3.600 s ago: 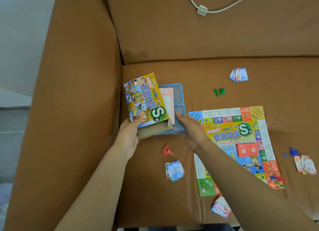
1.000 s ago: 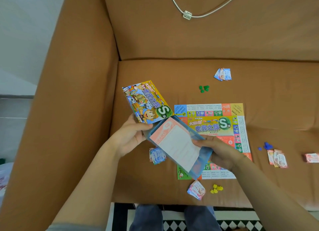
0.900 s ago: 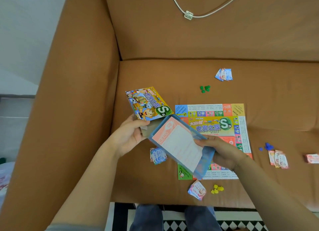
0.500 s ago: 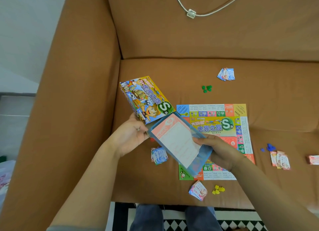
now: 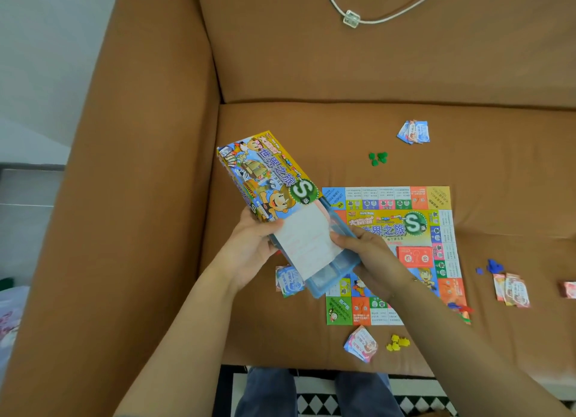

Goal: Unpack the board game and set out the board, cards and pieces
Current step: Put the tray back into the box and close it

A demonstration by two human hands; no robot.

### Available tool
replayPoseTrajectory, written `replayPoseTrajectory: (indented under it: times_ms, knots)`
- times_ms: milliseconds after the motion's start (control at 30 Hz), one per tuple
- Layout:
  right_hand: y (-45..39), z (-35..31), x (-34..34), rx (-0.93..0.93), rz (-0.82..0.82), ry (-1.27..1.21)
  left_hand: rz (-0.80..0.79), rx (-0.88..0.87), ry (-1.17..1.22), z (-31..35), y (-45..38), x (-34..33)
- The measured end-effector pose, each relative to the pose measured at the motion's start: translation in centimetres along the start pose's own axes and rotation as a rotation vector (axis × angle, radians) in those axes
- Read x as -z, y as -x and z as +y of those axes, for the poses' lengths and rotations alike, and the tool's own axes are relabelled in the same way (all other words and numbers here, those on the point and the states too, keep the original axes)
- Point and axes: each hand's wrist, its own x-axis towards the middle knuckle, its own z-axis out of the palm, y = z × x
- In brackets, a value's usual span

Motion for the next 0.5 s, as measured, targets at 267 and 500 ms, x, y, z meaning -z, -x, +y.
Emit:
replayPoseTrajectory:
  times_ms: [267,500]
  knots:
    - [2.1,1.3,-1.6,0.024,0.381,0.04,0.116,-0.117,0.143,0.0,-0.5,0.3]
    - [2.2,1.9,-3.9,0.102,0.264,-0.159,0.045,-0.085,0.037,-0.6,-0.6,-0.4]
